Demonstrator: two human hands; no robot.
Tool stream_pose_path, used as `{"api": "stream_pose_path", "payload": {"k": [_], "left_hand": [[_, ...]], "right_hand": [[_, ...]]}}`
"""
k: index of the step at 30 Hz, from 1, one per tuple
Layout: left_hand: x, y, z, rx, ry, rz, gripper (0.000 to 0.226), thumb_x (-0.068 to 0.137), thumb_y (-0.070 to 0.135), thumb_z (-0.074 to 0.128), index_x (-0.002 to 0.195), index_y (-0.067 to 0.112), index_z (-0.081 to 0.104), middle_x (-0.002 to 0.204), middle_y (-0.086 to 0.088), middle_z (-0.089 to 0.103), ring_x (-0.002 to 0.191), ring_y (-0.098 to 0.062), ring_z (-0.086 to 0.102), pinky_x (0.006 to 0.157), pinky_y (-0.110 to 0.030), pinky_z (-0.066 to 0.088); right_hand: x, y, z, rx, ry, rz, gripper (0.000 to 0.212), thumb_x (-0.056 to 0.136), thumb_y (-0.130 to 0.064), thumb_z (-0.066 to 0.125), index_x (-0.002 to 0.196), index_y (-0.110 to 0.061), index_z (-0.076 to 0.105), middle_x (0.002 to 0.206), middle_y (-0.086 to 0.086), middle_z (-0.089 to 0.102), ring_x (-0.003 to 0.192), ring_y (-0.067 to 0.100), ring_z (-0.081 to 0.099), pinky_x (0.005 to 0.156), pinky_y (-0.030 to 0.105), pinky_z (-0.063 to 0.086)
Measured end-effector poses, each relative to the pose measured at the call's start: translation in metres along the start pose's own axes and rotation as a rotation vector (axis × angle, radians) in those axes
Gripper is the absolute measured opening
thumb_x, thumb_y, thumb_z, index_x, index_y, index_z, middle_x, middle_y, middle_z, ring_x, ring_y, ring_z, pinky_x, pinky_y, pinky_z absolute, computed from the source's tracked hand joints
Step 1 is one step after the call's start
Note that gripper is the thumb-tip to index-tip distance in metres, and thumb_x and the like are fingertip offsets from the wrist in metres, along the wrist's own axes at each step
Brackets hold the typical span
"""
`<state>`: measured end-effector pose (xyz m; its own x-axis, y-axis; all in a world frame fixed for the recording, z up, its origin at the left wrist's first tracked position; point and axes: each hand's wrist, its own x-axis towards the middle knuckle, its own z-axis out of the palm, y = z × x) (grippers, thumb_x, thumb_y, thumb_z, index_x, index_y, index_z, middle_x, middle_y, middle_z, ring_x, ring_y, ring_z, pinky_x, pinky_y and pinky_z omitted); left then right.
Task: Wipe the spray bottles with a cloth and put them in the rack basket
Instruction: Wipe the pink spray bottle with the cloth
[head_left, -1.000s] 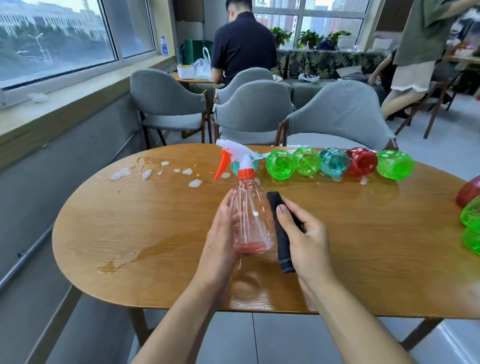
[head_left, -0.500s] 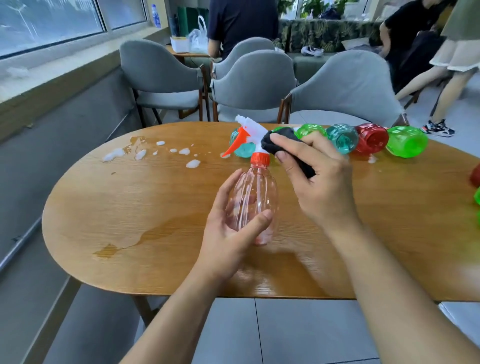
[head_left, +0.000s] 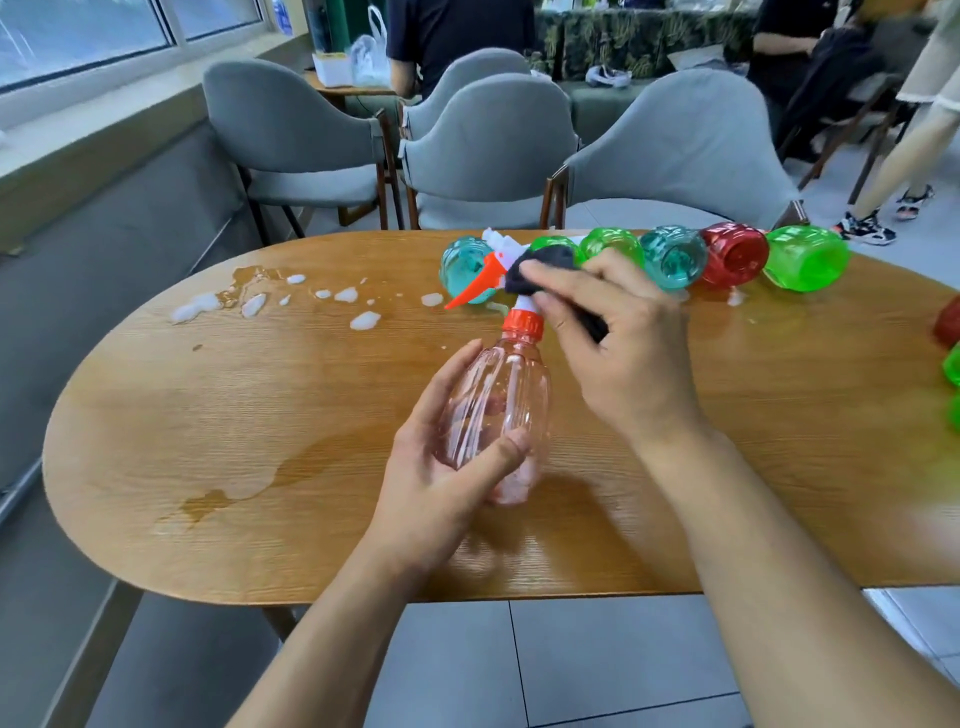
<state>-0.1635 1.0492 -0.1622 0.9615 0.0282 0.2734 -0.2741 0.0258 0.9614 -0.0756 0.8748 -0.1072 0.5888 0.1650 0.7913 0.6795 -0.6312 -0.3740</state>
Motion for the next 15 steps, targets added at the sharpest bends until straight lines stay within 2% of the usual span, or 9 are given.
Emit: {"api": "stream_pose_path", "payload": {"k": [3,7,10,12,15], "left_hand": [[0.000,-0.001,-0.003,0.016,0.005,-0.003,0.075,0.084,0.019,0.081,0.153,0.032,0.053,0.140,0.006,0.070,0.128,-0.015,0.068,0.101,-0.023,0.055],[0.000,-0.004,0.000,0.025,-0.019,0.002,0.076,0.084,0.019,0.081,0.152,0.034,0.053,0.141,0.006,0.069,0.129,-0.016,0.067,0.105,-0.028,0.055],[0.003,-0.005,-0.001,0.029,0.008,0.004,0.076,0.084,0.019,0.081,0.153,0.031,0.053,0.142,0.004,0.069,0.130,-0.017,0.067,0.106,-0.030,0.054],[0.003,-0.005,-0.001,0.042,0.004,0.001,0.077,0.084,0.019,0.081,0.154,0.029,0.052,0.142,0.004,0.069,0.130,-0.016,0.067,0.106,-0.029,0.054],[0.003,-0.005,0.001,0.035,-0.023,-0.004,0.077,0.083,0.018,0.081,0.154,0.030,0.052,0.139,0.005,0.070,0.126,-0.015,0.068,0.099,-0.022,0.054]], "right_hand": [[-0.001,-0.001,-0.001,0.039,-0.110,-0.078,0.022,0.101,-0.029,0.070,0.120,-0.025,0.080,0.093,-0.006,0.055,0.083,0.011,0.057,0.069,0.039,0.053],[0.001,0.005,-0.003,0.007,0.028,0.044,0.022,0.102,-0.028,0.068,0.121,-0.023,0.079,0.095,-0.003,0.061,0.085,0.012,0.059,0.072,0.039,0.054],[-0.001,0.002,-0.002,0.090,-0.137,-0.024,0.020,0.100,-0.025,0.072,0.117,-0.023,0.081,0.091,-0.007,0.057,0.084,0.009,0.057,0.074,0.034,0.052],[0.000,0.006,-0.005,0.100,-0.210,-0.045,0.019,0.099,-0.026,0.072,0.116,-0.026,0.081,0.091,-0.008,0.058,0.084,0.010,0.058,0.075,0.037,0.052],[0.000,0.011,-0.006,0.028,-0.028,0.040,0.022,0.102,-0.029,0.067,0.121,-0.026,0.079,0.095,-0.004,0.063,0.086,0.013,0.061,0.074,0.041,0.053]]}}
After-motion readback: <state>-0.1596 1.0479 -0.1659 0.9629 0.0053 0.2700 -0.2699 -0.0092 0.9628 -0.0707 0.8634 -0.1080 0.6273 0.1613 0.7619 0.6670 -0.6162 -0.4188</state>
